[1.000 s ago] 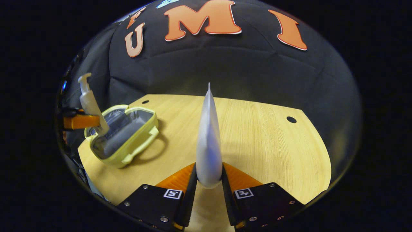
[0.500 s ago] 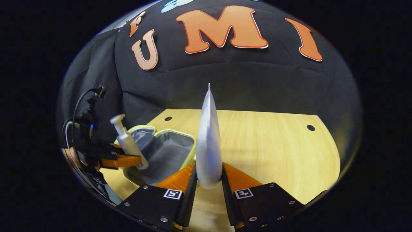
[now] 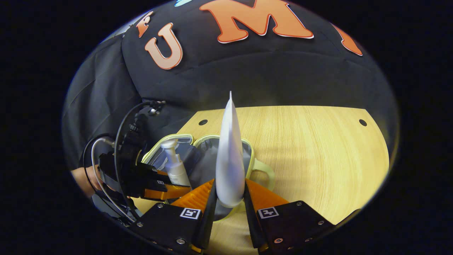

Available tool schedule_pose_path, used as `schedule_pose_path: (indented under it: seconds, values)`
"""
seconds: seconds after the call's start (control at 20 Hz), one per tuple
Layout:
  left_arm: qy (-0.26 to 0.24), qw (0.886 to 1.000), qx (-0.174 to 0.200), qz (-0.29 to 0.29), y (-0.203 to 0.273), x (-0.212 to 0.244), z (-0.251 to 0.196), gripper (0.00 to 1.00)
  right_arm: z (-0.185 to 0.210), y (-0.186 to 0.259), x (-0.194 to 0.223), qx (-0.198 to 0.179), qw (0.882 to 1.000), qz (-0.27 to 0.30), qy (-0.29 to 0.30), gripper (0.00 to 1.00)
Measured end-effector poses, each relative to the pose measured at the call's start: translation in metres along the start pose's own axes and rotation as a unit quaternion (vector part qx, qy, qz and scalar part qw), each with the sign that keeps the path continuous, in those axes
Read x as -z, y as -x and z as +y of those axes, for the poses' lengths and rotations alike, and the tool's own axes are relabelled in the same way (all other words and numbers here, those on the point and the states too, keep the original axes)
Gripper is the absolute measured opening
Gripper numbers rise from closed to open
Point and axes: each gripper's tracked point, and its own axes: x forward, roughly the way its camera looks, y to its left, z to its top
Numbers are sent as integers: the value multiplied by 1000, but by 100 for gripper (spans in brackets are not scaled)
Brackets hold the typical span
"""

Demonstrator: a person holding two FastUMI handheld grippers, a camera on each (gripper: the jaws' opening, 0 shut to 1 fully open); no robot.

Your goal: First open the suitcase, pack the skin care products into it, and then close the suitcase.

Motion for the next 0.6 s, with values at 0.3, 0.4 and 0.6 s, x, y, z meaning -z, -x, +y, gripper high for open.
schedule_pose_path:
  seconds: [0.3, 0.4, 0.6]
  values:
    - [3, 999, -15, 44, -20, -6, 0, 61, 19, -14, 20, -4, 999, 39, -29, 45]
    - [23, 998, -32, 46, -30, -6, 2, 61, 21, -22, 25, -11, 998, 52, -28, 45]
    - [61, 996, -56, 13, -36, -13, 4, 61, 23, -33, 34, -31, 995, 83, -42, 45]
